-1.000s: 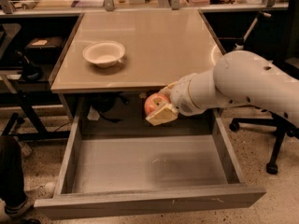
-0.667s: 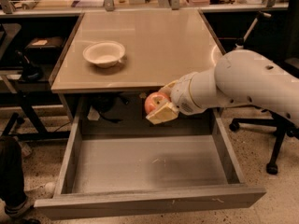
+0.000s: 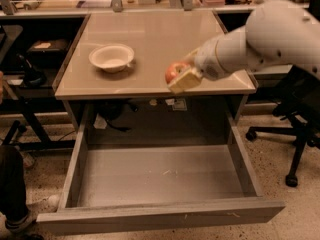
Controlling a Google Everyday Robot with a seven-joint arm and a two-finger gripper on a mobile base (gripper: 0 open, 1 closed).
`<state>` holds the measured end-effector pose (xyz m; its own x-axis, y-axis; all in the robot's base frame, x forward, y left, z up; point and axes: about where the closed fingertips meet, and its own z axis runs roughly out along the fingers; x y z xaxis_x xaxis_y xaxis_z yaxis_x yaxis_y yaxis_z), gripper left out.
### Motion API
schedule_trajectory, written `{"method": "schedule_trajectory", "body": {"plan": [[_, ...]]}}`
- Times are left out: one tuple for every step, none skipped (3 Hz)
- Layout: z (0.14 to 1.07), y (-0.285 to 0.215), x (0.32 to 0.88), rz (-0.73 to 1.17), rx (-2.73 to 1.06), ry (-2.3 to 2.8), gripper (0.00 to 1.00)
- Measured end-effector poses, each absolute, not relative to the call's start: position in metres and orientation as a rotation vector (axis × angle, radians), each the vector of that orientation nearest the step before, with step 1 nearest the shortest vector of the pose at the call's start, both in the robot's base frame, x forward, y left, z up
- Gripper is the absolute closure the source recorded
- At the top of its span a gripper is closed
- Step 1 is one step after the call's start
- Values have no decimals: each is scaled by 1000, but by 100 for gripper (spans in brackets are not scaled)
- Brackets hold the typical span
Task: Pick apple from top drawer and place on counter
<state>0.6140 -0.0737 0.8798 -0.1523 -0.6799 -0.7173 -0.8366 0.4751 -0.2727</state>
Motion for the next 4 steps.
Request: {"method": "schedule_trajectory", "body": {"plan": [[886, -86, 660, 285, -1264, 1900, 100], [884, -93, 704, 325, -1269, 1908, 100], [877, -87, 743, 366, -1291, 1913, 100], [859, -78, 765, 413, -1292, 1922, 100]]}}
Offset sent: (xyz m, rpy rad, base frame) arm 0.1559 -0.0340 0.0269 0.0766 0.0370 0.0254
